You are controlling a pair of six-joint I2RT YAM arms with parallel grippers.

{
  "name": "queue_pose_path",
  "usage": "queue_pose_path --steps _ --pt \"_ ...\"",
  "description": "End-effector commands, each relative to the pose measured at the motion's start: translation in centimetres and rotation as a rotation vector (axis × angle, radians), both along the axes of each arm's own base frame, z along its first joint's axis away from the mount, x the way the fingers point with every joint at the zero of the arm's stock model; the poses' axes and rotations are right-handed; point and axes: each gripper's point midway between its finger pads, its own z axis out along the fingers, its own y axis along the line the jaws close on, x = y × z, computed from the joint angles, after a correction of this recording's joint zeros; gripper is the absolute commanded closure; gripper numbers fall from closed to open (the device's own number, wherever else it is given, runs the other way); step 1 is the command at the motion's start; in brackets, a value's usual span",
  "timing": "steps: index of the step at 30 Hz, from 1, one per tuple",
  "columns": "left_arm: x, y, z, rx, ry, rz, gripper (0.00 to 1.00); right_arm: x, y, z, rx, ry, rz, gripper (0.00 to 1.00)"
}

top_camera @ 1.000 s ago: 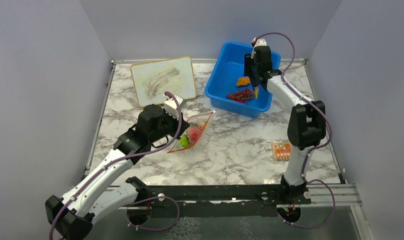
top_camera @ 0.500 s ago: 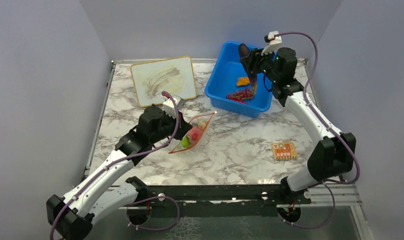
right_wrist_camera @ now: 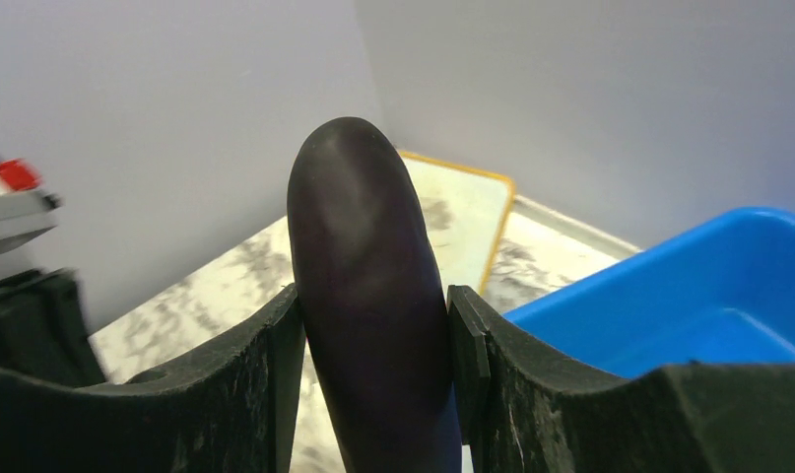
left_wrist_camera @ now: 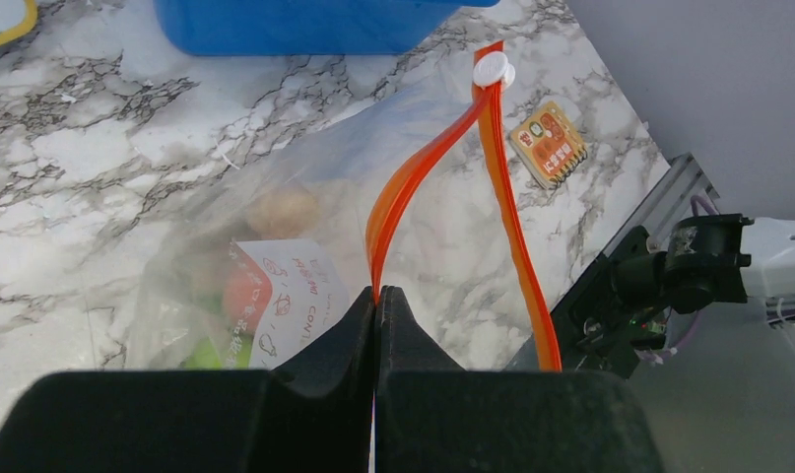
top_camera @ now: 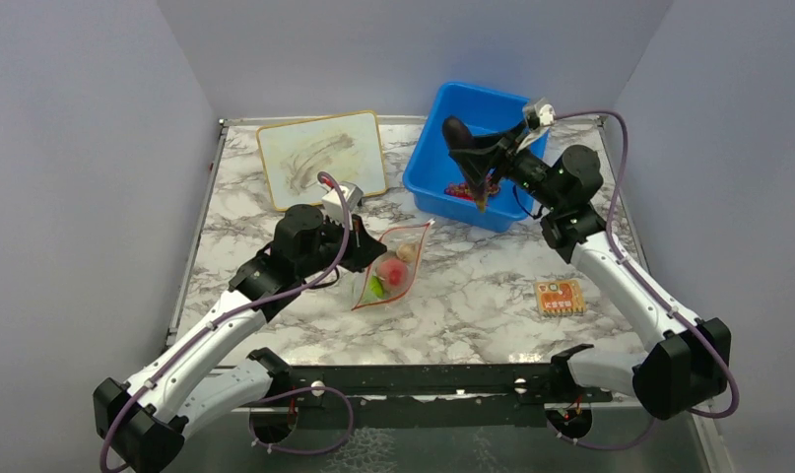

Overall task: Place the food in the zip-top bag and seal the zipper
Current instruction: Place the fake vegetable in the zipper food storage bag.

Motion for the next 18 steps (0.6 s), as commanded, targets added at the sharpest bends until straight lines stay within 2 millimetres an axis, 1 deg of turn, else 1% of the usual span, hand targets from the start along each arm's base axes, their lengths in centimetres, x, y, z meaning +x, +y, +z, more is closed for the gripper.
queue_pose_path --steps 1,4,5,6,10,13,18 --pt "-0.1 -1.1 2.8 -0.084 -0.008 -0.031 1.00 -4.9 2.9 2.2 0.075 -0.092 0.165 0.68" --pt "0.0 -1.3 3.1 -0.093 0.000 -0.027 1.00 -7.3 4.3 3.1 0.121 -0.126 0.255 0.69" --pt "0.1 -1.4 3.2 -0.096 0.007 -0.025 1.00 -8.3 4.5 3.7 0.135 -0.148 0.289 0.69" --pt "0.1 -1.4 3.3 -0.098 0.012 -0.023 1.00 -9.1 4.8 3.8 0.145 -0.152 0.321 0.69" --pt "0.3 -1.7 3.0 -0.118 0.061 -0.001 1.00 -12.3 5.0 5.0 0.191 -0.226 0.415 0.69" --pt "0.3 -1.9 2.7 -0.139 0.094 0.004 1.00 -14.3 5.0 5.1 0.200 -0.309 0.466 0.68" --pt "0.1 -2.4 2.6 -0.168 0.108 -0.012 1.00 -16.9 5.2 4.6 0.190 -0.417 0.553 0.68"
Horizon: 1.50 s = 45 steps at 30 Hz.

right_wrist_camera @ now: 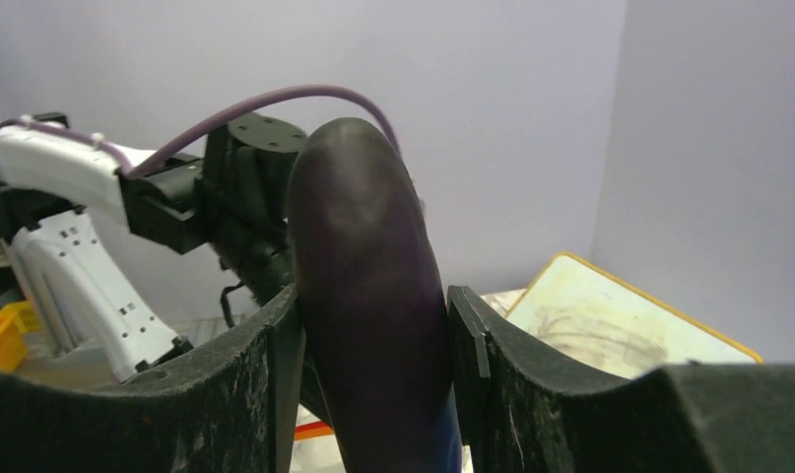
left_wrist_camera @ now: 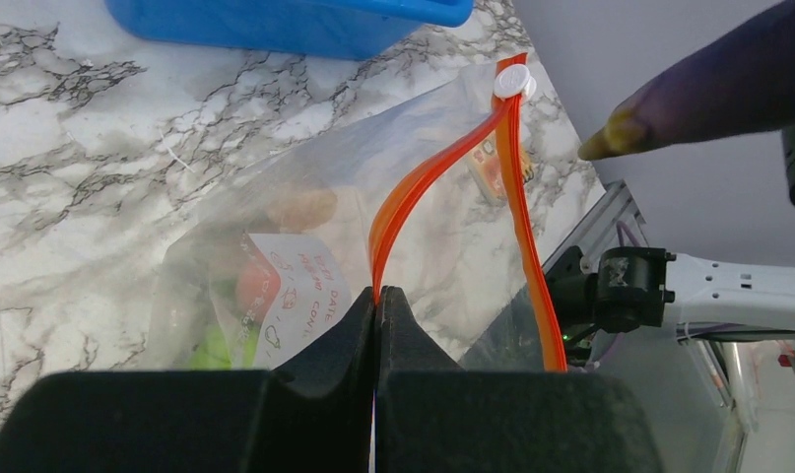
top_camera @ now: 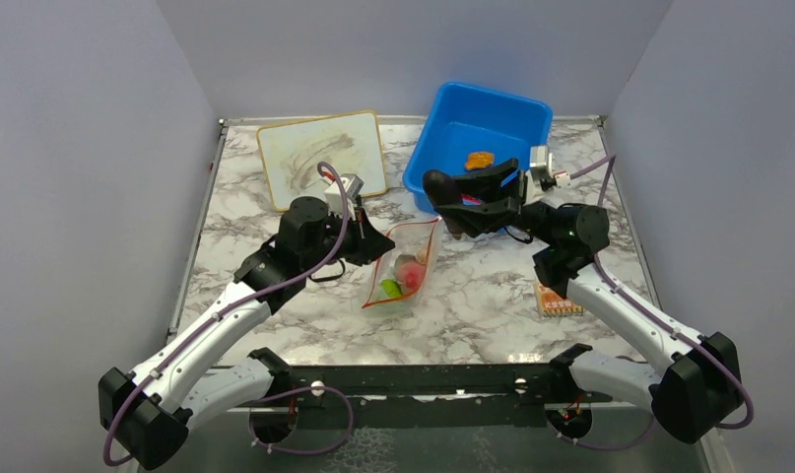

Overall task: Place the food in the zip-top bag and seal the zipper
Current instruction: Place the fake vegetable in the zipper food storage bag.

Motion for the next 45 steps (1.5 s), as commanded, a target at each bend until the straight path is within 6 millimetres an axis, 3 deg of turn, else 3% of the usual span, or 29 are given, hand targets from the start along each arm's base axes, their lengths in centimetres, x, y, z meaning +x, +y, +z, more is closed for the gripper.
queue_pose_path --steps 1,11,18,29,33,37,45 --pt "-0.1 -0.9 1.6 -0.077 -0.010 -0.026 1.00 -4.0 0.0 1.5 0.038 -0.189 0.116 0.68" --pt "-0.8 -1.2 1.8 -0.078 -0.031 -0.078 1.00 -7.8 2.4 1.5 0.043 -0.360 0.295 0.68" --pt "-1.3 -1.6 2.0 -0.088 -0.035 -0.123 1.00 -9.6 4.9 -0.9 -0.017 -0.465 0.447 0.68" --pt "-2.1 -1.7 1.8 -0.058 -0.048 -0.188 1.00 -8.5 6.8 -6.9 -0.236 -0.528 0.544 0.68" --pt "-2.4 -1.6 2.4 -0.064 -0.061 -0.192 1.00 -6.7 7.3 -8.7 -0.348 -0.556 0.472 0.68" --pt "-2.4 -1.5 2.9 -0.063 -0.075 -0.195 1.00 -4.8 7.4 -11.6 -0.505 -0.470 0.420 0.69" --pt "-2.6 -1.6 2.7 -0.068 -0.078 -0.209 1.00 -6.8 6.3 -13.7 -0.523 -0.524 0.500 0.69"
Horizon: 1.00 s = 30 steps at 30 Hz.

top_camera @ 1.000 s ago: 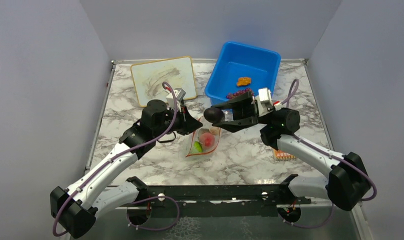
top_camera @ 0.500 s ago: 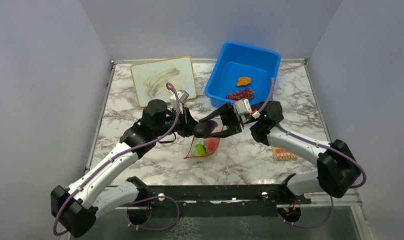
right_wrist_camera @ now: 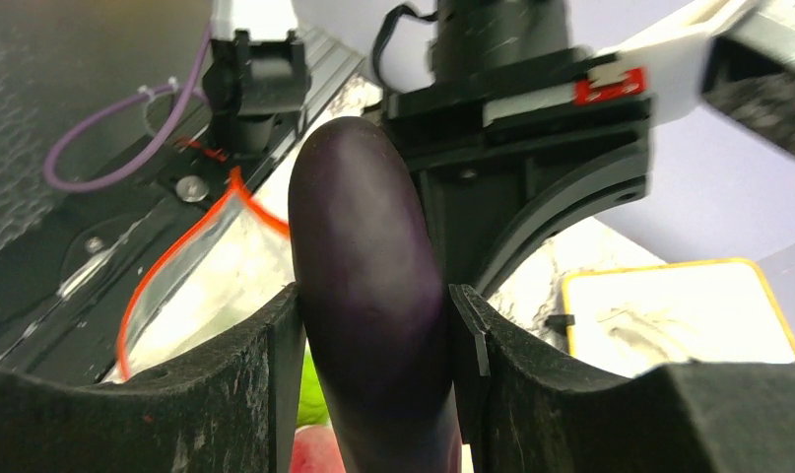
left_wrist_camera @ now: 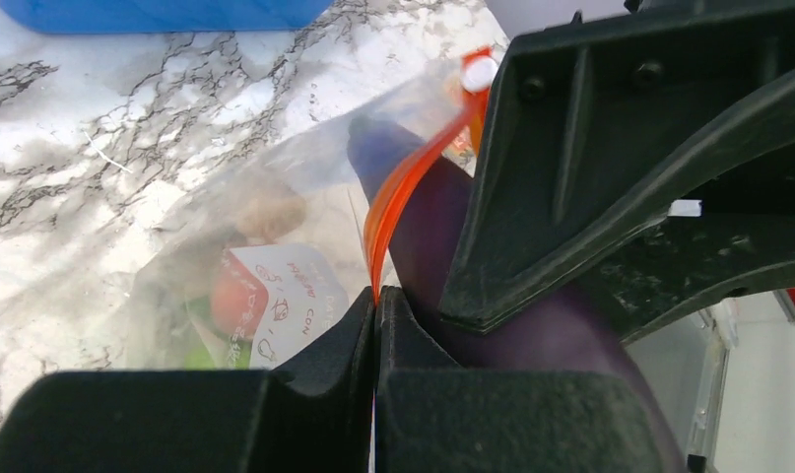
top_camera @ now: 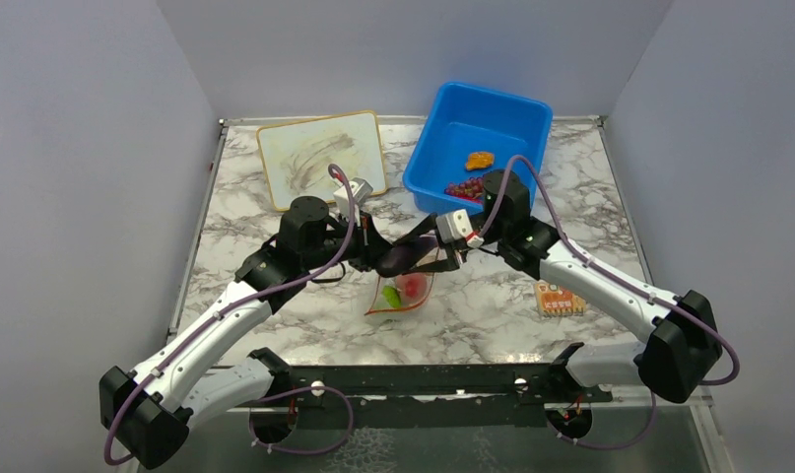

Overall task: Place the food in the zip-top bag and seal the zipper
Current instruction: Place the fake vegetable in the zipper food storage bag.

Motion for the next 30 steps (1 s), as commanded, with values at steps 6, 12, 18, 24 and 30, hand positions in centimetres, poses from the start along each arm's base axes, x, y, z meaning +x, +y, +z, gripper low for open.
queue_pose_path --steps 6,12,18,24,30 --pt "-0.6 -0.3 1.1 -0.001 -0.059 -0.074 1.00 -2.0 -1.0 -2.6 -0.072 -0.109 0.095 0.69" --pt "-0.9 -0.7 1.2 -0.021 -0.025 -0.086 1.00 -1.5 -1.2 -5.4 -0.210 -0.125 0.068 0.69" --pt "-1.0 -0.6 2.2 -0.036 -0.037 -0.084 1.00 -0.8 -0.7 -7.2 -0.320 -0.171 -0.016 0.70" --pt "-1.1 -0.8 2.0 -0.045 -0.011 -0.081 1.00 0.0 -0.3 -8.9 -0.409 -0.198 -0.070 0.69" --pt "-0.8 -0.3 1.8 -0.024 -0.017 -0.052 1.00 -0.2 -0.4 -8.8 -0.421 -0.207 -0.061 0.68"
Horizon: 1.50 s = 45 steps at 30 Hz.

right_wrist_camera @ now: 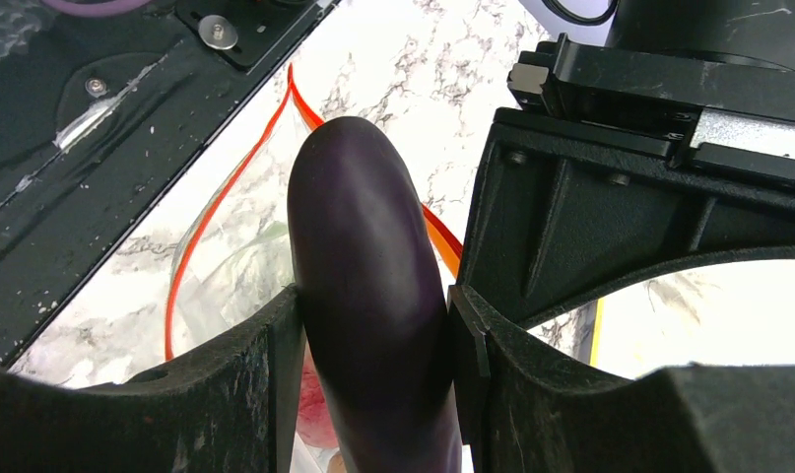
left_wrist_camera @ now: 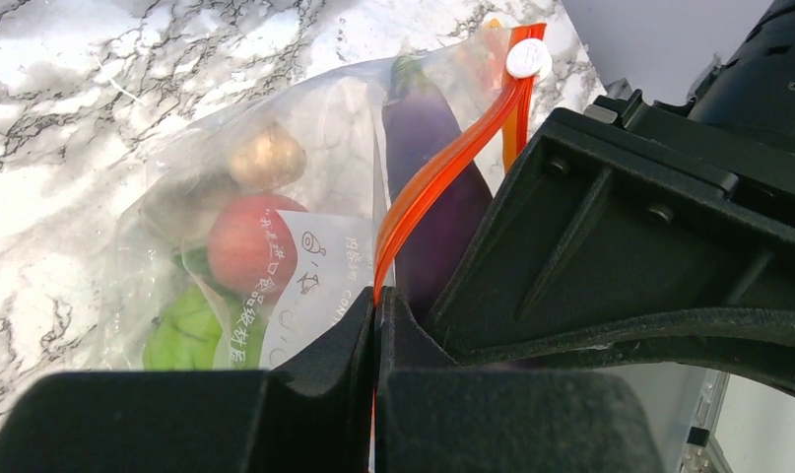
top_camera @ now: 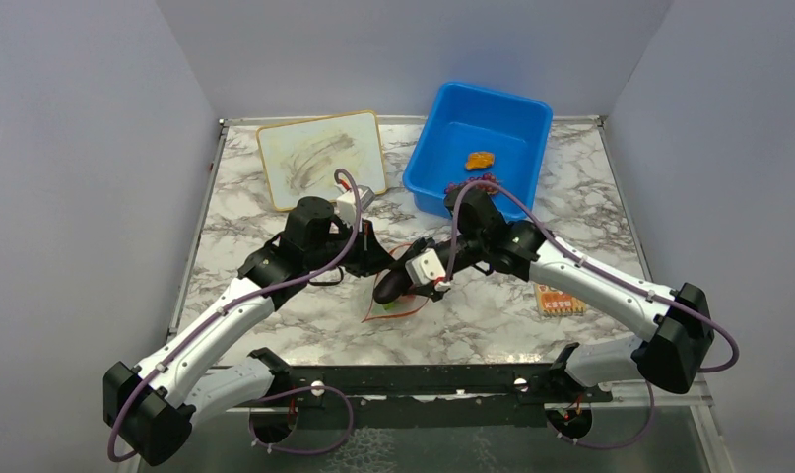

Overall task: Place the food in the zip-top bag and seal the zipper
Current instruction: Place the fake vegetable in the zipper food storage bag.

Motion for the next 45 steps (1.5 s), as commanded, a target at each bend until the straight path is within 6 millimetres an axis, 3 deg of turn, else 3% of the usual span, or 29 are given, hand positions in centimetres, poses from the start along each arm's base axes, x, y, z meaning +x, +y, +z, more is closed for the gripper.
queue_pose_path --steps 1,8,13,19,27,34,38,42,45 --pt "0.0 -1.0 4.4 -0.101 -0.096 -0.027 1.00 1.0 -0.8 -2.2 -0.109 -0.010 -0.062 0.68" --pt "0.9 0.0 4.8 -0.061 -0.143 0.034 1.00 0.4 -1.7 -1.3 -0.103 -0.026 -0.074 0.69" --pt "1.0 0.0 5.2 -0.066 -0.153 0.041 1.00 0.7 -1.8 -1.8 -0.141 -0.016 -0.098 0.69" --pt "0.2 -0.6 5.8 -0.107 -0.140 -0.013 1.00 2.8 -0.9 -1.9 -0.147 -0.060 -0.206 0.68" --pt "0.0 -0.7 5.2 -0.104 -0.119 -0.014 1.00 3.2 -0.2 -2.5 -0.175 -0.089 -0.231 0.53" --pt "0.3 -0.6 4.5 -0.084 -0.119 -0.004 1.00 2.5 -0.5 -1.3 -0.138 -0.112 -0.214 0.42" --pt "0.5 -0.6 4.2 -0.075 -0.118 -0.001 1.00 1.8 -0.6 -0.2 -0.104 -0.114 -0.193 0.27" --pt "0.6 -0.4 4.0 -0.066 -0.123 0.007 1.00 1.0 -0.5 1.3 -0.065 -0.099 -0.167 0.27" --pt "1.0 0.1 3.4 -0.031 -0.136 0.030 1.00 -0.3 -0.2 3.5 0.013 -0.066 -0.132 0.28"
